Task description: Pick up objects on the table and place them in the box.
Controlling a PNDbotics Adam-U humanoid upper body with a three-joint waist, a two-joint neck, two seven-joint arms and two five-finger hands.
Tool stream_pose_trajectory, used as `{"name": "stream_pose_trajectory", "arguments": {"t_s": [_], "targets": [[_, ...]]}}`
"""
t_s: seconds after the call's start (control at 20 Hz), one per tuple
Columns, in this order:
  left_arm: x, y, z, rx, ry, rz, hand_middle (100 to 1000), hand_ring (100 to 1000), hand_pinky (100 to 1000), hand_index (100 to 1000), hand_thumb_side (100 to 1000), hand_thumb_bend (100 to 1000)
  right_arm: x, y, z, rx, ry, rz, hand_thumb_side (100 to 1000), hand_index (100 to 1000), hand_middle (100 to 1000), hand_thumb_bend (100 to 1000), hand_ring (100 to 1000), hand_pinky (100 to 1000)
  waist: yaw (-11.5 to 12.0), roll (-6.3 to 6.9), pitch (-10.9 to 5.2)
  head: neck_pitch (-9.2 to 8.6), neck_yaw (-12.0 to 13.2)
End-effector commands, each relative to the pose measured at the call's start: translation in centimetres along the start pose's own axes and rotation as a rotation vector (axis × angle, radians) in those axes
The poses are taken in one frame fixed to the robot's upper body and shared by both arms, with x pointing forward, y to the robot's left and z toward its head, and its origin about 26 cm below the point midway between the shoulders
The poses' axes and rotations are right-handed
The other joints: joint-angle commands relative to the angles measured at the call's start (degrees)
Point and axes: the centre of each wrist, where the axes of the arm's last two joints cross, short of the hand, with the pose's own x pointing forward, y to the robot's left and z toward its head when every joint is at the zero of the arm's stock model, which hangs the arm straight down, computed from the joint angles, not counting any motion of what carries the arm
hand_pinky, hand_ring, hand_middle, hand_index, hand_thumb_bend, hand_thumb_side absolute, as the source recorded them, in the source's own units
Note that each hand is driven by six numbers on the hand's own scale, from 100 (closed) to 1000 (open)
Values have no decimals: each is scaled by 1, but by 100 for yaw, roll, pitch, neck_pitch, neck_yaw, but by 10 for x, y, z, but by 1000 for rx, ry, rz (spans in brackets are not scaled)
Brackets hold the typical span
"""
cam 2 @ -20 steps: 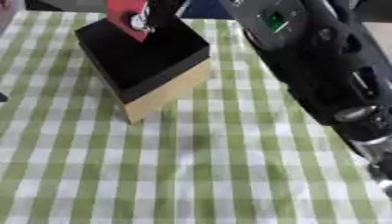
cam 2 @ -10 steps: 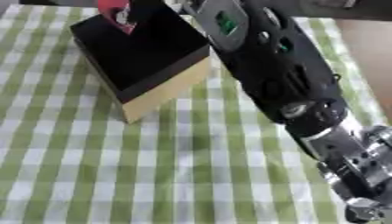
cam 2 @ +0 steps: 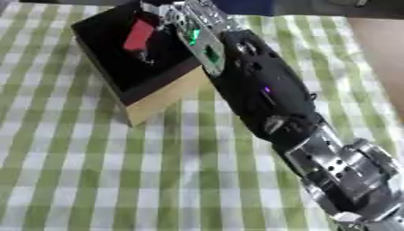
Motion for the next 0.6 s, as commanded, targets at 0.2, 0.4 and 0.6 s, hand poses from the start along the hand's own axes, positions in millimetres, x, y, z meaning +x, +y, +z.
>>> {"name": "stream_pose_trajectory", "arguments": {"t_s": [0.2,0.4,0.6], "targets": [[5,-2,-4,-13,-22,7,633,511,485,673,771,100,0,-6,-4,-31,-35,112,440,892,801,262,958,847,19,36,-129,-19,-15],[5,-2,-4,-14,-17,8,633,511,485,673,771,100,-4,-9,-4,-55,-23,185,438,924,836,399,968,863,19,26,-144,-8,-4],[5,-2,-4,-13,-15,9,633,511,485,673,771,100,-3,-12,-4,-81,3,235,450,943,844,410,968,868,6,35,-165,2,5]]}}
